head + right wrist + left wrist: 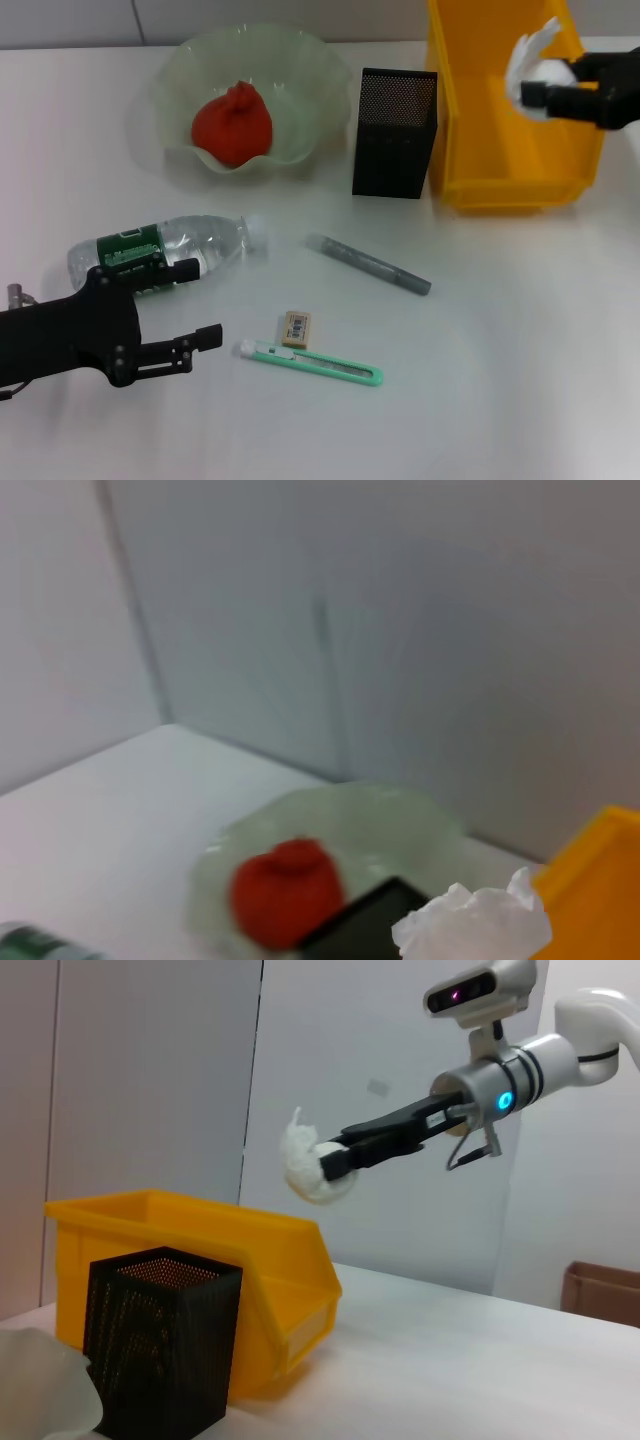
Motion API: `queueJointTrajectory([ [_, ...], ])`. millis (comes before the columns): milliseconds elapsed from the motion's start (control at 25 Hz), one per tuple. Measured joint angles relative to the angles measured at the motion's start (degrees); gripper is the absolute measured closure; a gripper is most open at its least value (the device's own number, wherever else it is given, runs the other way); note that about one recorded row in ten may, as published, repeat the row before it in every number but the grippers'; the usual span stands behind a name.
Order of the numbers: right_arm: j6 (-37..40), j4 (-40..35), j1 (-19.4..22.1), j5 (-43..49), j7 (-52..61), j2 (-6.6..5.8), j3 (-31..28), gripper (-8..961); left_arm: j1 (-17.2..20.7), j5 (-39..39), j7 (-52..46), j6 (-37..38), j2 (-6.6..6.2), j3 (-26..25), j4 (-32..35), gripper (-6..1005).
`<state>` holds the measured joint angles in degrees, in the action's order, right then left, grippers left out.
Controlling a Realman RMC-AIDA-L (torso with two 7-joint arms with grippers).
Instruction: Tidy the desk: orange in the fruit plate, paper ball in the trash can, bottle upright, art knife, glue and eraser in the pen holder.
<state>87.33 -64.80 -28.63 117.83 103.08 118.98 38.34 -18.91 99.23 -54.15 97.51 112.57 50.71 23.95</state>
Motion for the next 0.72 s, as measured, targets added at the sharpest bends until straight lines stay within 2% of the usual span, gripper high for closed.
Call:
queueJointTrajectory([
  [200, -7.7, 3.0, 0.0, 0.3, 0.1, 0.02, 0.5, 451, 0.0, 0.0, 0.0, 0.6, 0.06, -0.5, 0.0, 200],
  [520, -13.1, 5.3, -1.1, 0.5, -0.8, 0.06, 2.7, 447, 0.4, -0.1, -0.1, 1.3, 0.07, -1.2, -0.1, 199],
  [720, -15.1, 5.4, -0.8, 0.0, -0.7, 0.22, 2.5, 277, 0.4, -0.1, -0.2, 1.7, 0.04, -1.3, 0.0, 199],
])
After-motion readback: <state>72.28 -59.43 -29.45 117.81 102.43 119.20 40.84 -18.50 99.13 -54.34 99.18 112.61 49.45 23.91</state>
